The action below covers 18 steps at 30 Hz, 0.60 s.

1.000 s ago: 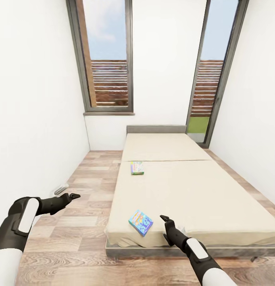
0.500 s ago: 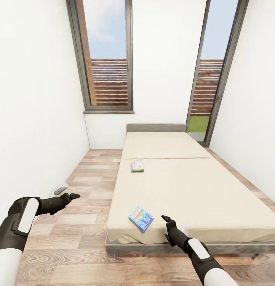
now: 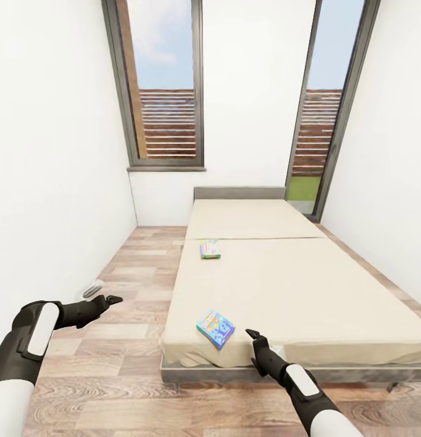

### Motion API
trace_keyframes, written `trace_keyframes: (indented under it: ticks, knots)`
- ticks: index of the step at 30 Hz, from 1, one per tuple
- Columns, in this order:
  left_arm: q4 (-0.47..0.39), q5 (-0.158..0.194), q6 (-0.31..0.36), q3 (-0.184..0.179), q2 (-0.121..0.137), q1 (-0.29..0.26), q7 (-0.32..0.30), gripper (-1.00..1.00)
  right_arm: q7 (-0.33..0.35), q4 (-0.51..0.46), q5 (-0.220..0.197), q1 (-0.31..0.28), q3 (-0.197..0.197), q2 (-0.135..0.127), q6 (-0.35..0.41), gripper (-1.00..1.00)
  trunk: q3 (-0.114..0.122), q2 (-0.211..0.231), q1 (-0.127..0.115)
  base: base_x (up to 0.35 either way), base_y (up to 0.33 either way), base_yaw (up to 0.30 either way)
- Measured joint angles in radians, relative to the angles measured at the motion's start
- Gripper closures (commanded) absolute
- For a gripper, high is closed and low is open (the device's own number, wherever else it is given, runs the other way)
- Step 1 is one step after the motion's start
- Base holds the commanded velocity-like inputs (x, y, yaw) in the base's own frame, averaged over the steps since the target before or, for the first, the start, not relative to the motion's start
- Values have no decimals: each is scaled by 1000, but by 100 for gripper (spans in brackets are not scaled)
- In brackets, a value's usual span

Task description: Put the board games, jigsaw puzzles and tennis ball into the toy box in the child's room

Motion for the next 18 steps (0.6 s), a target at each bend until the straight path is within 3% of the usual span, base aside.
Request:
trace_keyframes:
  ticks: [18]
  knots:
    - [0, 6, 0, 0, -1, 0, 0, -100, 0, 0, 0, 0, 0, -5, 0, -100, -56, -126, 69, 0, 0, 0]
